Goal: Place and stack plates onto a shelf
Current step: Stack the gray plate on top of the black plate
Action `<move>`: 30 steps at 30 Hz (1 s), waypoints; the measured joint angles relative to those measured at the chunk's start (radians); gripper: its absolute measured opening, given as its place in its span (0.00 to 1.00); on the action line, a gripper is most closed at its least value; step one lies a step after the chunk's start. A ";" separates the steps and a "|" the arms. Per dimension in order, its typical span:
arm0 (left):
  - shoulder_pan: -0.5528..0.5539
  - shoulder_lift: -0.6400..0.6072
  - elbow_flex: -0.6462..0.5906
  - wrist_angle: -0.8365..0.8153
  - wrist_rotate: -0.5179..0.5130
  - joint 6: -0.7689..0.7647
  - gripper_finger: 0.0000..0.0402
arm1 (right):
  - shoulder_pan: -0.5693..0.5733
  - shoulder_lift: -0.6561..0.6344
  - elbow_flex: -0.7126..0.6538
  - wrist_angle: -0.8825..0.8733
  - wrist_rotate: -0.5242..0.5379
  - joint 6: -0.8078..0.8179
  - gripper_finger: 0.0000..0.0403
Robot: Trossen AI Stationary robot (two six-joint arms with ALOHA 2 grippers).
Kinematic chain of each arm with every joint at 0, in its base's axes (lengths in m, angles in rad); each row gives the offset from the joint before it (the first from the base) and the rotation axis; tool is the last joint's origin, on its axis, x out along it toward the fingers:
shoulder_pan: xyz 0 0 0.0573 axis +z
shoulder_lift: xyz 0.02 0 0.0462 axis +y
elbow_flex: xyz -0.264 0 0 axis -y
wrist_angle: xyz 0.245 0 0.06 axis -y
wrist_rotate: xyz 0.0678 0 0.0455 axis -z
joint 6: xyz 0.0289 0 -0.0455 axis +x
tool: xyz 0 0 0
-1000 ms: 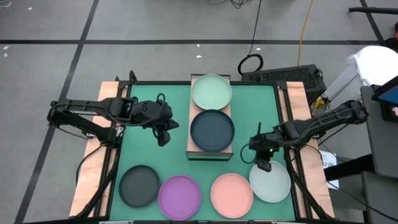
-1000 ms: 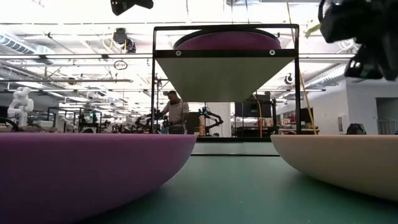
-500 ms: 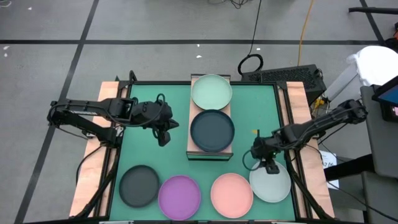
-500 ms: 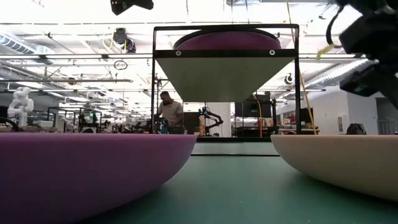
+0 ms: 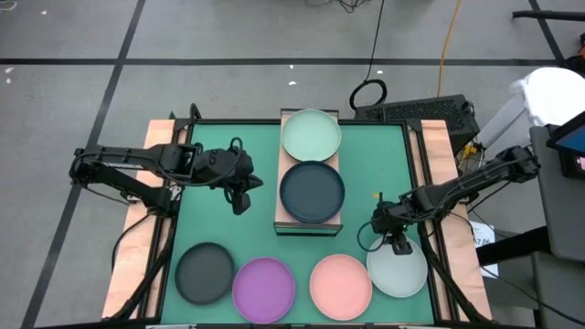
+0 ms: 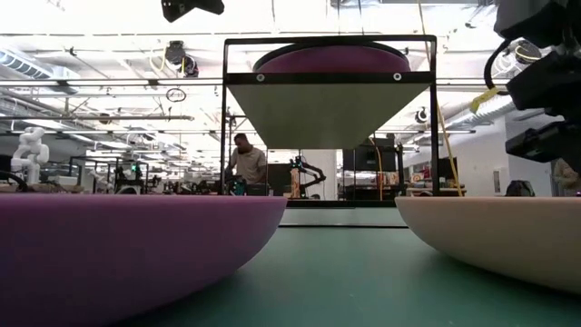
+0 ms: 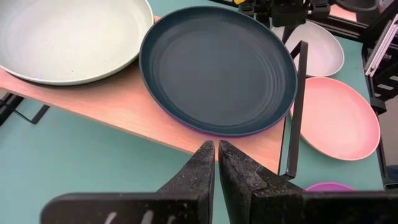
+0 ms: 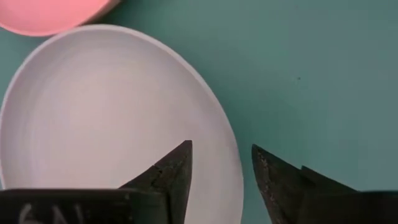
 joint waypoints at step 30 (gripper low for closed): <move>0.000 0.000 0.000 0.000 -0.001 -0.002 0.06 | 0.000 0.126 -0.011 0.106 -0.062 0.035 0.01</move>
